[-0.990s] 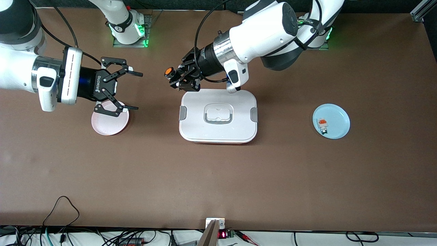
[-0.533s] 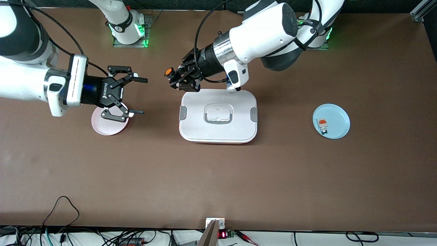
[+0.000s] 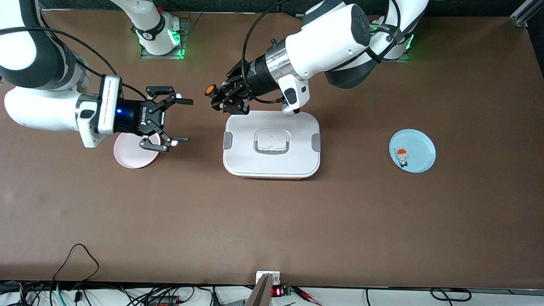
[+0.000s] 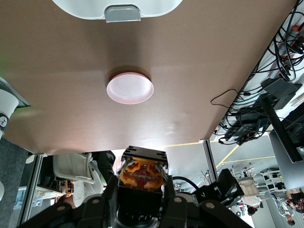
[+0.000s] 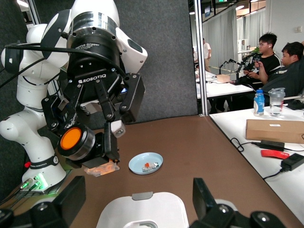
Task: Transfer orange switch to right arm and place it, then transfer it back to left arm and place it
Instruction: 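Open the right gripper and move it toward the held switch, then bring the right gripper around the switch held by the left gripper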
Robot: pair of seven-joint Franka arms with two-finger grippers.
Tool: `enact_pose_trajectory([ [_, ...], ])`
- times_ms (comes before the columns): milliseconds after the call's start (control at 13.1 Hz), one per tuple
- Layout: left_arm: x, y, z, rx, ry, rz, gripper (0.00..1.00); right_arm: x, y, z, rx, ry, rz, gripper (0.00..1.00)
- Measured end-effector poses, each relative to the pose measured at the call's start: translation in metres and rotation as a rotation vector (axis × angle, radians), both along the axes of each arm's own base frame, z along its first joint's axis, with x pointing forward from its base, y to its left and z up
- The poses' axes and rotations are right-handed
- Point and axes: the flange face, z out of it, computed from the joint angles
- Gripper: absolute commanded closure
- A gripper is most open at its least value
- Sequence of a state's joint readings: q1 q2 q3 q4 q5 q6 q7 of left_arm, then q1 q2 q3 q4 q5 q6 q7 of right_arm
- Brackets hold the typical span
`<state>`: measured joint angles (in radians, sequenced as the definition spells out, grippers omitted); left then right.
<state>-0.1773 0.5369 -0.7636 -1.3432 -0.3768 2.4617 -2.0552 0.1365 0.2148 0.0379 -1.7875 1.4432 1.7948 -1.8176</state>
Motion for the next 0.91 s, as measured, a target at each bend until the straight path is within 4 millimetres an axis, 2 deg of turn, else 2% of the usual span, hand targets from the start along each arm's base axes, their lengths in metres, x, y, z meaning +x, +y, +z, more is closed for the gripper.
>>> enact_pose_trajectory([
  [228, 0.0, 0.0, 0.0, 0.0, 0.0, 0.0, 0.98, -0.004, 0.003, -0.01, 0.021, 0.003, 0.0, 0.0],
  [685, 0.0, 0.0, 0.0, 0.0, 0.0, 0.0, 0.98, -0.028, 0.022, -0.054, 0.223, -0.061, -0.018, 0.0],
  [914, 0.0, 0.0, 0.0, 0.0, 0.0, 0.0, 0.98, -0.03, 0.023, -0.055, 0.254, -0.062, -0.019, 0.0],
])
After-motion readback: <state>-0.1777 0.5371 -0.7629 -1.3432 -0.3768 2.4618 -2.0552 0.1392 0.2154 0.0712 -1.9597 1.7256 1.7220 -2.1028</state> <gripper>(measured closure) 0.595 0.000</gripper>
